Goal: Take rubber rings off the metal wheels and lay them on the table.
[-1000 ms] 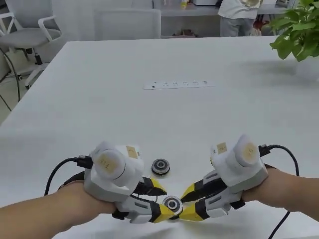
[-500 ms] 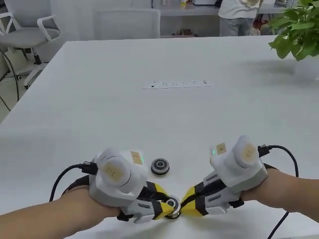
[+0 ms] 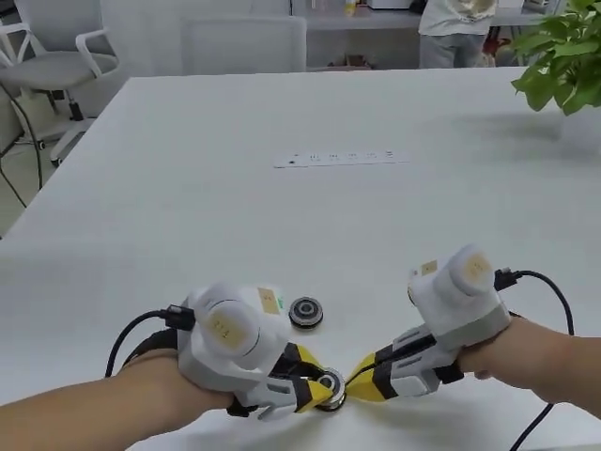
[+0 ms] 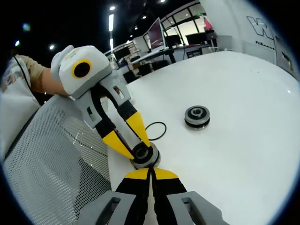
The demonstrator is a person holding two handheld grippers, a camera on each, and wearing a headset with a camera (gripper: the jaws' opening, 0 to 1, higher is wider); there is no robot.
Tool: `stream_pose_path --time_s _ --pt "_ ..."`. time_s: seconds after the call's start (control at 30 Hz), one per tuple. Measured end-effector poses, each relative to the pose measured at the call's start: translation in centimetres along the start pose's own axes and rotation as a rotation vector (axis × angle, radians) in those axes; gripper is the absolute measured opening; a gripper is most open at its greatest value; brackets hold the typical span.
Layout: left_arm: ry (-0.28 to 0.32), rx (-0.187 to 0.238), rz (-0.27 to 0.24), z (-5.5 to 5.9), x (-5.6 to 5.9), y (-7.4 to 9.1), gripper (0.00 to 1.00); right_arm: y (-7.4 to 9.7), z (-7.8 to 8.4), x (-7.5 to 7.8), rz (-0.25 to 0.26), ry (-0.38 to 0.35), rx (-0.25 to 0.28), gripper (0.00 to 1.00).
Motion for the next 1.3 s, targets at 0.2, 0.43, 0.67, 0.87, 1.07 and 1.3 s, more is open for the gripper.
stream_pose_path --time_s 0.2,0.43,0.67,0.87,1.07,1.3 --pt "0.001 -0.004 -0.008 0.0 0.0 0.0 0.13 0.6 -0.5 0.3 -0.016 -0.127 0.121 0.0" --pt "0.002 -0.008 -0.016 -0.1 0.0 -0.1 0.12 0.3 -0.5 0.3 -0.009 -0.118 0.097 0.0" --pt "-0.003 -0.019 -0.022 -0.1 0.0 -0.1 0.12 0.2 -0.8 -0.2 -0.025 -0.105 0.096 0.0" --pt "-0.003 -0.022 -0.024 -0.2 0.1 -0.1 0.12 -0.2 -1.0 -0.7 -0.053 -0.093 0.101 0.0" --pt "-0.002 -0.024 -0.019 -0.1 0.1 -0.1 0.12 -0.5 -2.1 -1.6 -0.097 -0.044 0.154 0.0" --pt "-0.008 -0.021 -0.021 -0.1 0.0 -0.1 0.13 -0.1 -1.7 -1.3 -0.083 -0.029 0.129 0.0"
Point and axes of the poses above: the centre of the closed fingertips' face, and the gripper's own axes: y roughly backward along the fingers, x roughly to its right, z roughly out of its underside, the point moved 10 cm from there along y, roughly backward along the fingers, and after that the axes turned 3 degrees about y, right-handed, at the moved point
